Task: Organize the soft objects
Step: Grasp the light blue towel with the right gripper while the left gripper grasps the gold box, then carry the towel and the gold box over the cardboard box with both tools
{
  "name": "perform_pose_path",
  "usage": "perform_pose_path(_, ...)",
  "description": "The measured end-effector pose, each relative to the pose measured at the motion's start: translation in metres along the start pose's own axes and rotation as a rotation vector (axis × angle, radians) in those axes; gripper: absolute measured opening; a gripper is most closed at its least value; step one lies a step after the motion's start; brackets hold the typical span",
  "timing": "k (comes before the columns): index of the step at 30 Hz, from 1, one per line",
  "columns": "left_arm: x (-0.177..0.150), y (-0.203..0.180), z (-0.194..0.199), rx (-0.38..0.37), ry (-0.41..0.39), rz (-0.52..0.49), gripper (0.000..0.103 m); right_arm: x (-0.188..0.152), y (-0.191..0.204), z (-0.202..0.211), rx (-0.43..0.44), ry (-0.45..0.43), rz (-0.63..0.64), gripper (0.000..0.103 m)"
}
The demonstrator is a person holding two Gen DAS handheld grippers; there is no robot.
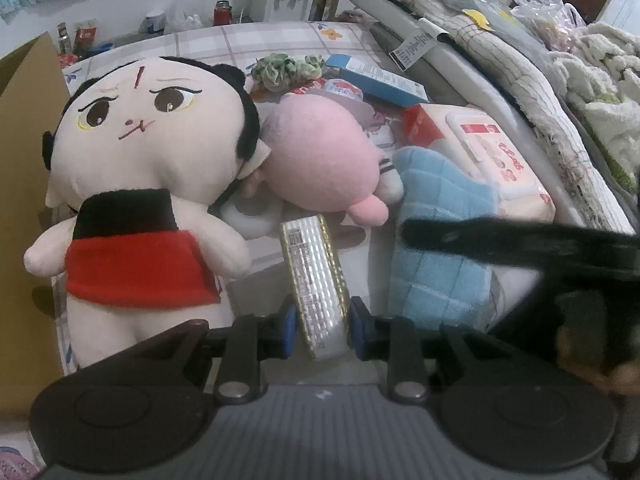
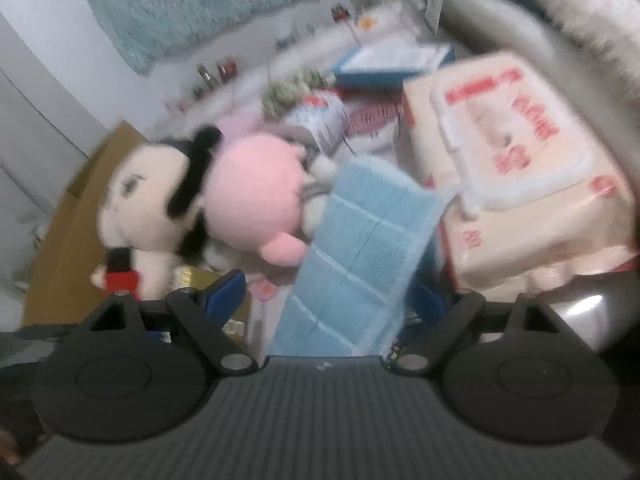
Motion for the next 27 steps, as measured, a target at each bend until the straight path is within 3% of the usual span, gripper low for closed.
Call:
perform_pose_path(2, 0.001, 0.000, -0.002, -0.003, -0.002, -0.004, 0.028, -0.004, 0.003, -0.010, -0.007, 0.006, 0.017, 0.093)
perform_pose_path(4, 0.000, 0.000, -0.003, -0.006, -0.005, -0.007, 0.027, -0.008, 0.007, -0.013, -0.017, -0.007, 0.030, 0.094)
perform_pose_path(5, 0.000, 0.001, -0.004, -0.007, -0.006, -0.007, 0.027, -0.008, 0.009, -0.013, -0.035, -0.015, 0.033, 0.086)
perform_pose_path(6, 0.000, 0.001, -0.004, -0.010, -0.010, -0.006, 0.027, -0.009, 0.010, -0.012, -0.054, -0.024, 0.043, 0.055)
perform_pose_path(7, 0.000, 0.002, -0.004, -0.015, -0.014, -0.004, 0.027, -0.009, 0.009, -0.010, -0.080, -0.023, 0.045, 0.040)
perform_pose_path(9, -0.001, 0.003, -0.004, -0.020, -0.022, -0.003, 0.027, -0.006, -0.008, -0.007, -0.020, 0.007, -0.032, 0.024)
perform_pose_path(13, -0.004, 0.003, 0.000, -0.038, -0.043, 0.000, 0.026, -0.012, -0.031, 0.004, 0.131, 0.063, -0.188, 0.020)
perform_pose_path(17, -0.009, 0.002, 0.013, -0.089, -0.059, 0.015, 0.026, -0.027, -0.027, 0.024, 0.252, 0.089, -0.245, 0.019)
perform_pose_path(21, -0.018, 0.000, 0.044, -0.143, -0.095, 0.024, 0.026, -0.036, -0.004, 0.051, 0.364, 0.110, -0.227, 0.019)
perform_pose_path(27, -0.033, 0.013, 0.120, -0.114, -0.228, 0.053, 0.026, -0.025, 0.053, 0.091, 0.486, 0.115, -0.104, 0.019)
Point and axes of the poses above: each gripper's, at about its wrist camera, not at the fingertips, and z roughly against the way its jaws point, y to its left, x to its top, the point moved 1 cm from there along -z, roughly the way its jaws point, and after that the axes turned 6 degrees about -z, right-handed, at the moved point
